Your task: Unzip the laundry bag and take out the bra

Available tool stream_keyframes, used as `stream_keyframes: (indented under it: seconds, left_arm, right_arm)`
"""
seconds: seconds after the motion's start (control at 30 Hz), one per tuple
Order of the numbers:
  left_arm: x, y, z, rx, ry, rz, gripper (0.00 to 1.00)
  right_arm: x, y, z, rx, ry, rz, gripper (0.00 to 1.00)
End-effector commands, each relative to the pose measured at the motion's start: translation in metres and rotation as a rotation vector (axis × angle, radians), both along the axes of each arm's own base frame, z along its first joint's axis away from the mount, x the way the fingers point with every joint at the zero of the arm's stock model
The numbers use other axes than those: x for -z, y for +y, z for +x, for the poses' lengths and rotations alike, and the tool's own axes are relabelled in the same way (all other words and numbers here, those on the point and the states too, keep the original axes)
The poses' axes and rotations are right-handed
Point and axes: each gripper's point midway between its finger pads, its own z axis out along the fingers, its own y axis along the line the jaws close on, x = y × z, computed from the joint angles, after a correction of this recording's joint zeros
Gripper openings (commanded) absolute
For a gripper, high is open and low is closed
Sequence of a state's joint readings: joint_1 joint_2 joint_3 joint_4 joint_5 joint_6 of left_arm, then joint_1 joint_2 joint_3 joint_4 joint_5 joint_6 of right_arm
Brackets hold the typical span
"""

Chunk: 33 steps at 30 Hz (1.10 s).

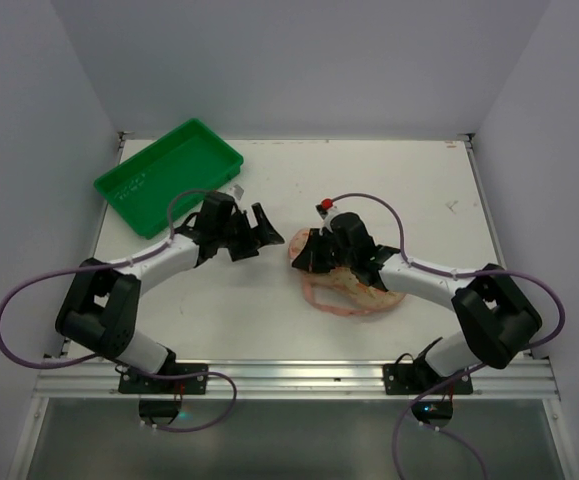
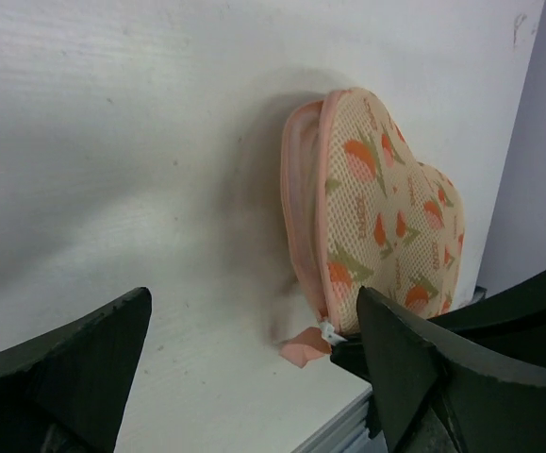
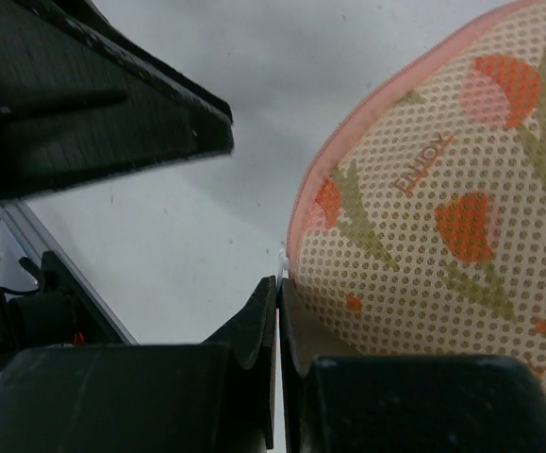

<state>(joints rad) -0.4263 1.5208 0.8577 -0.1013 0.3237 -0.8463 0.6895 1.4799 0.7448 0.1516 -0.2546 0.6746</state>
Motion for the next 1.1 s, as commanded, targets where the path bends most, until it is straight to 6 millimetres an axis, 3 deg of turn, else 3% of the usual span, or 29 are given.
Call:
stream_keyframes:
  seconds: [0.0, 0.13, 0.27, 0.37, 0.57, 0.6, 0.77, 0.87, 1.07]
  left_arm:
    - [-0.017, -0.033, -0.013, 0.024, -0.016, -0.130, 0.92]
    - [-0.016, -0.057, -0.020, 0.063, -0.018, -0.152, 0.86]
    - [-0.012, -0.061, -0.015, 0.059, -0.028, -0.147, 0.81]
    - [-0.006, -0.064, -0.014, 0.064, -0.015, -0.142, 0.69]
    - [0.015, -0.061, -0.018, 0.048, 0.037, -0.105, 0.17]
    - [0.017, -0.059, -0.019, 0.041, 0.042, -0.096, 0.02]
    - [0.014, -0.037, -0.007, -0.025, 0.018, -0.072, 0.00]
    - [0.009, -0.005, 0.010, -0.097, -0.009, -0.055, 0.00]
    - [0.008, 0.030, 0.013, -0.098, -0.036, 0.037, 0.00]
  right_arm:
    - [-0.028, 0.018, 0.010, -0.019, -0.069, 0.071, 0.00]
    - [-0.024, 0.018, 0.006, -0.035, -0.061, 0.069, 0.00]
    - [-0.020, 0.017, 0.001, -0.049, -0.054, 0.067, 0.00]
    - [-0.019, 0.015, -0.002, -0.048, -0.054, 0.064, 0.00]
    - [-0.019, 0.007, -0.006, -0.036, -0.063, 0.052, 0.00]
    - [-0.020, 0.005, -0.006, -0.029, -0.070, 0.047, 0.00]
    - [-0.009, -0.015, -0.016, 0.005, -0.065, -0.005, 0.00]
    - [0.000, -0.033, -0.023, 0.041, -0.064, -0.054, 0.00]
    - [0.017, -0.073, -0.031, 0.144, -0.050, -0.132, 0.00]
